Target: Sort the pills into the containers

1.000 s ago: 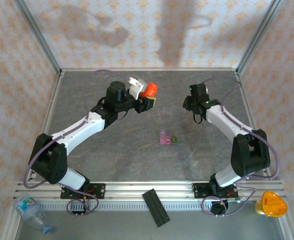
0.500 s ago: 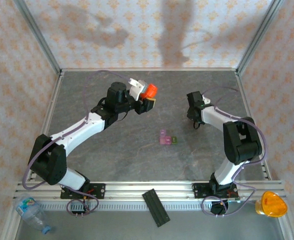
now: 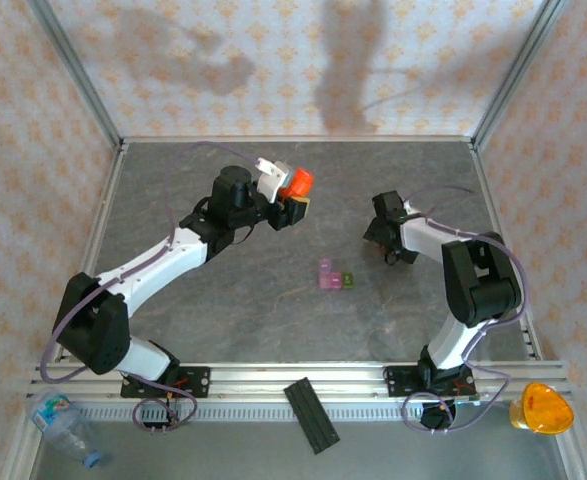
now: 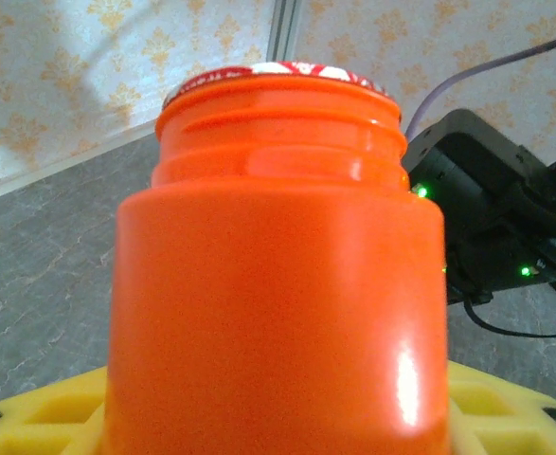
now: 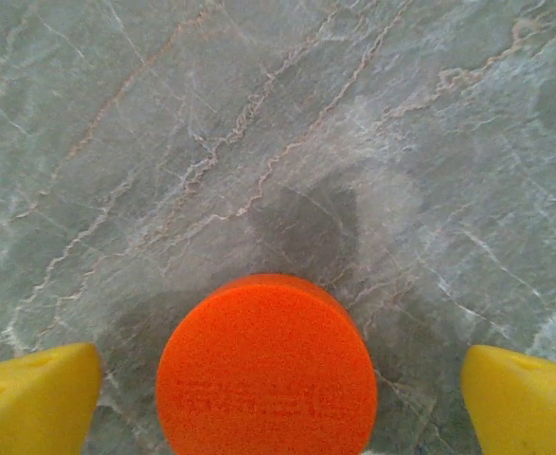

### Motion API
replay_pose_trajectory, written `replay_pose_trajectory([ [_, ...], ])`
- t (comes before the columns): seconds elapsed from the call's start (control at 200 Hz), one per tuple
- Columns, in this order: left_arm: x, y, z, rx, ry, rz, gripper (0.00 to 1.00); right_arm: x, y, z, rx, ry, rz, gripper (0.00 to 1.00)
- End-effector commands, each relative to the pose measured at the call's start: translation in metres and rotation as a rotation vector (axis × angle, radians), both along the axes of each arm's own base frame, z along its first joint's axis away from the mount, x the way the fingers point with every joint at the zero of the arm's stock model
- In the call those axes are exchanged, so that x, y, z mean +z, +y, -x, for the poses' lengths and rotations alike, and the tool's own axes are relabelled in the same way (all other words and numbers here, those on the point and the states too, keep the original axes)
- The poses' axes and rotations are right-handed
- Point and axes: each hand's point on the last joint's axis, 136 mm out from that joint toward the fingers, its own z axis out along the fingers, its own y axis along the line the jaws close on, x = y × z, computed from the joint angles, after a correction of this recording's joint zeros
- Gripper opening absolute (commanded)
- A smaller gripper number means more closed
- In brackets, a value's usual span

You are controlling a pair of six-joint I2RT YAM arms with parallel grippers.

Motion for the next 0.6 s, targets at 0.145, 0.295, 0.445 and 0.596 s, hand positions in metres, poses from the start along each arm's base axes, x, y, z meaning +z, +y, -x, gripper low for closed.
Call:
replay_pose_trajectory([
  [0.145, 0.011, 0.006, 0.009, 0.010, -0.040, -0.025, 0.00, 0.083, -0.013, 0.000, 0.009, -0.140, 0.049, 0.99],
  [0.295, 0.003, 0.003, 0.016, 0.004, -0.018, -0.054, 0.00, 0.119, -0.014, 0.002, 0.019, -0.236, 0.034, 1.00],
  [0.445, -0.014, -0.002, 0.027, -0.029, 0.052, -0.101, 0.00, 0.132, 0.008, 0.009, 0.120, -0.247, -0.066, 1.00],
  [0.596, -0.029, -0.005, 0.040, -0.053, 0.126, -0.119, 0.00, 0.130, 0.036, 0.024, 0.272, -0.242, -0.190, 1.00],
])
